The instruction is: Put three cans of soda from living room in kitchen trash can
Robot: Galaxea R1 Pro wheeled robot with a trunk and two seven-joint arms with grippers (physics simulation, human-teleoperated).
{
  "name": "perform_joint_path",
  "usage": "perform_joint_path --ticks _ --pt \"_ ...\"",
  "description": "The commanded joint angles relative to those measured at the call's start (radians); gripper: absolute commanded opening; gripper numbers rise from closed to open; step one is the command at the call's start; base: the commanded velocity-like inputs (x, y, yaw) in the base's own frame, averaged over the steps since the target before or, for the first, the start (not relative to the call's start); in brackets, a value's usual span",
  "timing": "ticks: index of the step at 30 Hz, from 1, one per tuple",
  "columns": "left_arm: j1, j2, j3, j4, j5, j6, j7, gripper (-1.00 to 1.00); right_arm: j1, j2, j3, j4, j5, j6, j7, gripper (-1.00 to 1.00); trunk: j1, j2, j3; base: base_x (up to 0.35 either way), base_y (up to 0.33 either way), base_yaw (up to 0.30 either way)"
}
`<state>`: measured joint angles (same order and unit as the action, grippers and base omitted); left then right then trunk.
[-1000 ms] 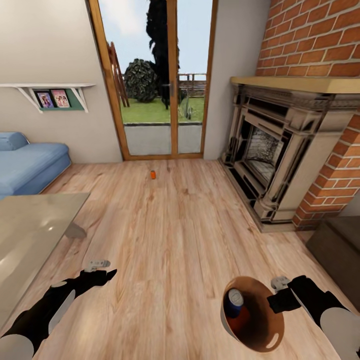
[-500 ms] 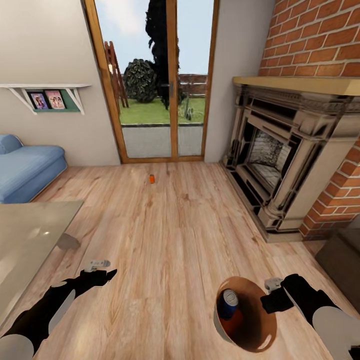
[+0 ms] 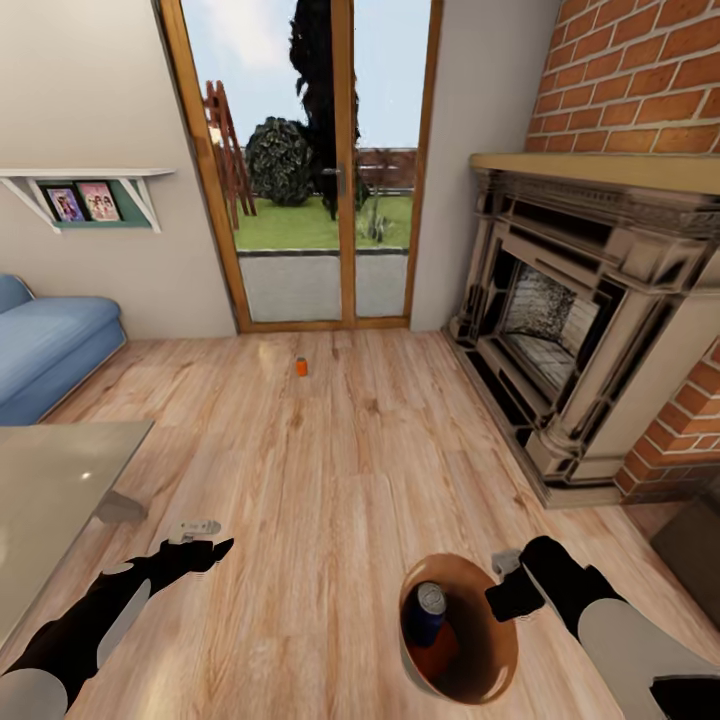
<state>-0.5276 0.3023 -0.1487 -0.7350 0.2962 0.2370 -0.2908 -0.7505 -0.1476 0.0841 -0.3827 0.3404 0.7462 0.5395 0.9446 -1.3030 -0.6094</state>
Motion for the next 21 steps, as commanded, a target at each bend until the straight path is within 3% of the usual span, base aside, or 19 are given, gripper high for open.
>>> perform_joint_path --ticks 1,21 --pt "0.000 0.000 0.000 0.000 0.000 0.000 0.000 1.00 -0.001 0.002 -0.008 -0.001 -0.052 0.014 0.006 -1.00 0.000 0.000 0.000 0.328 0.038 0.000" --pt "0.000 0.001 0.001 -0.001 0.001 0.002 -0.012 1.00 -0.001 0.011 -0.007 -0.001 -0.046 0.013 0.004 -1.00 0.000 0.000 0.000 0.328 0.064 0.000"
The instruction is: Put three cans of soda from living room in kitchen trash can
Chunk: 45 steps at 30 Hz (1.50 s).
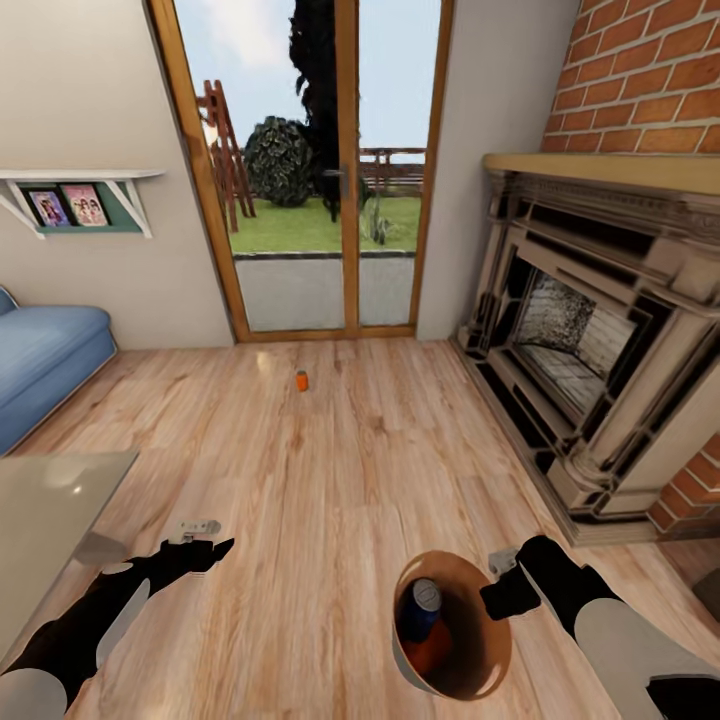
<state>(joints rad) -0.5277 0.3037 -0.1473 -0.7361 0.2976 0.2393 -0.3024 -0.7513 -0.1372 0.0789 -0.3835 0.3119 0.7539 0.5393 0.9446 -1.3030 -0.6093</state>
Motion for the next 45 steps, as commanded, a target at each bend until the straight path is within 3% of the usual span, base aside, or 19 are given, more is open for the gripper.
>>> perform_joint_path --ticks 1,45 --pt "0.000 0.000 0.000 0.000 0.000 0.000 0.000 1.00 0.000 0.000 -0.002 0.000 -0.017 0.005 0.004 -1.00 0.000 0.000 0.000 0.328 0.014 0.000" --pt "0.000 0.000 0.000 0.000 0.002 0.001 -0.007 1.00 0.000 0.016 0.001 0.000 -0.017 0.004 0.001 -1.00 0.000 0.000 0.000 0.328 0.013 0.000"
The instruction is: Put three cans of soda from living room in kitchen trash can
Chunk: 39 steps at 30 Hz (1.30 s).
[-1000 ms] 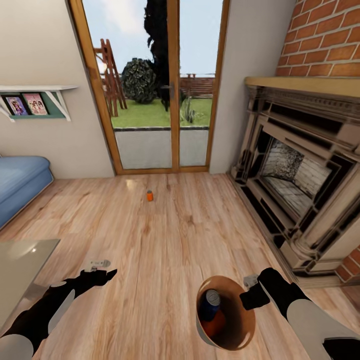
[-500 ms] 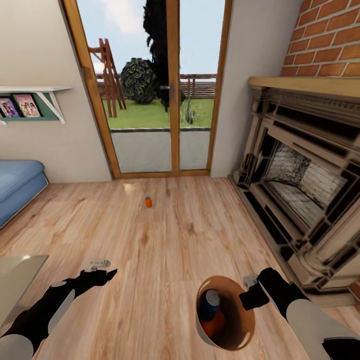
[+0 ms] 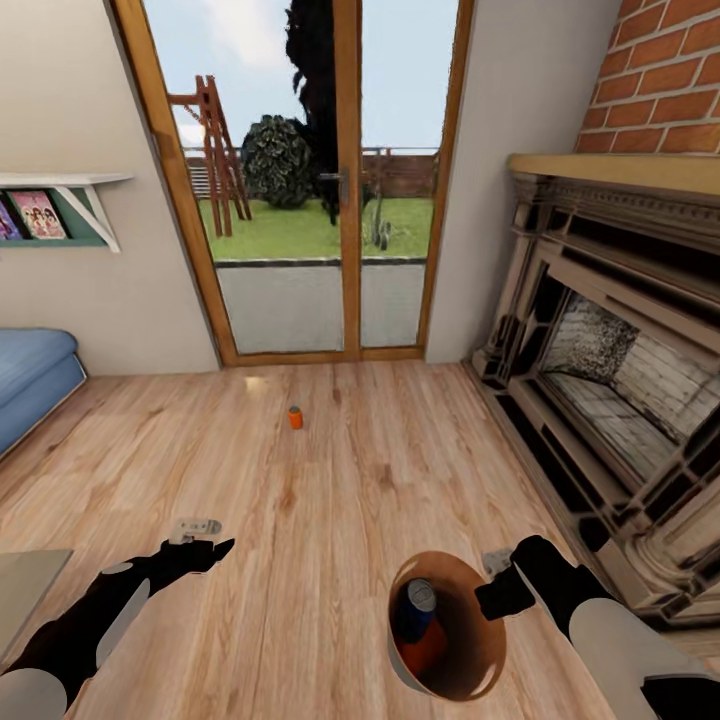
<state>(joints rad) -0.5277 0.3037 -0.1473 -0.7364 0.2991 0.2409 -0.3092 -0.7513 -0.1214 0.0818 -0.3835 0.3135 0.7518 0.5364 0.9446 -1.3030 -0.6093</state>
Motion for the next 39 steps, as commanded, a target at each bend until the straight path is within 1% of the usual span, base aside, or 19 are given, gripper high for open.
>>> perform_joint_path --ticks 1,15,25,36,39 --pt "0.000 0.000 0.000 0.000 0.000 0.000 -0.003 1.00 0.000 0.001 -0.002 0.000 -0.019 0.006 0.004 -1.00 0.000 0.000 0.000 0.328 0.096 0.000" --pt "0.000 0.000 0.000 0.000 0.000 0.000 -0.007 1.00 0.000 0.010 -0.002 0.000 -0.019 0.006 0.004 -1.00 0.000 0.000 0.000 0.324 0.137 0.000" --pt "0.000 0.000 0.000 0.000 0.000 0.000 -0.007 1.00 0.000 0.011 -0.002 0.000 -0.019 0.005 0.004 -1.00 0.000 0.000 0.000 0.320 0.154 -0.005" --pt "0.000 0.000 0.000 0.001 0.000 0.001 -0.008 1.00 0.000 0.011 -0.002 0.000 -0.019 0.004 0.002 -1.00 0.000 0.000 0.007 0.312 0.169 -0.167" --pt "0.000 0.000 0.000 0.001 0.000 0.001 -0.008 1.00 0.000 0.015 -0.002 0.000 -0.019 0.004 0.002 -1.00 0.000 0.000 0.010 0.303 0.189 -0.210"
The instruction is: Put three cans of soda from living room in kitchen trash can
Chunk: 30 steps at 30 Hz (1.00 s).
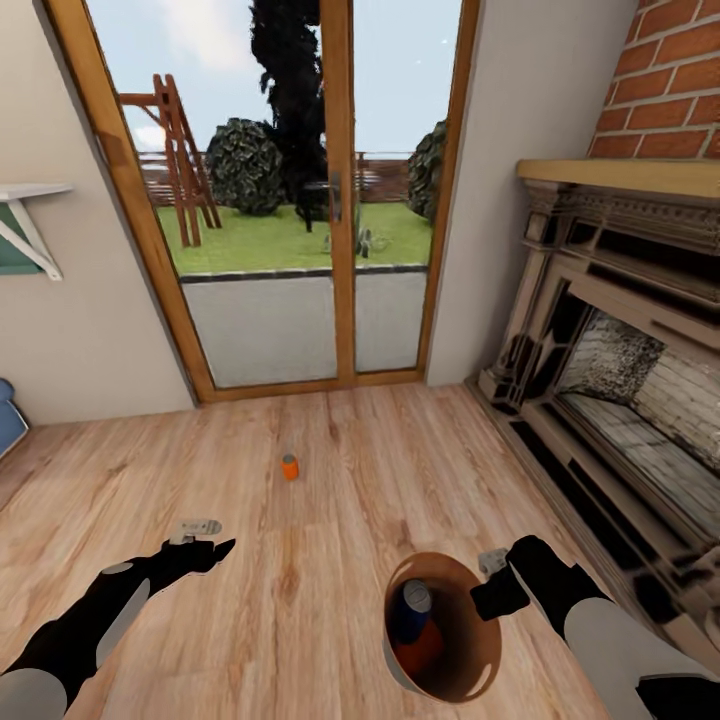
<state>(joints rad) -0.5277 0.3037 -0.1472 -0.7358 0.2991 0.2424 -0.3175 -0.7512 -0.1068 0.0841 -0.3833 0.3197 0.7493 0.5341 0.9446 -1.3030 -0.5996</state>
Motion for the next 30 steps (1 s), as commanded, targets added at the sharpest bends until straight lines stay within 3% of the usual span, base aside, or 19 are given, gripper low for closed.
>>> perform_joint_path --ticks 1,30 --pt "0.000 0.000 0.000 0.000 0.000 0.000 0.000 1.00 0.000 0.002 -0.004 0.000 -0.025 0.007 0.004 -1.00 0.000 0.000 0.001 0.302 0.190 -0.140" --pt "0.000 0.000 0.000 0.000 0.000 -0.002 0.000 1.00 0.000 0.016 -0.003 0.000 -0.025 0.007 0.006 -1.00 0.000 0.000 0.002 0.297 0.165 -0.009"
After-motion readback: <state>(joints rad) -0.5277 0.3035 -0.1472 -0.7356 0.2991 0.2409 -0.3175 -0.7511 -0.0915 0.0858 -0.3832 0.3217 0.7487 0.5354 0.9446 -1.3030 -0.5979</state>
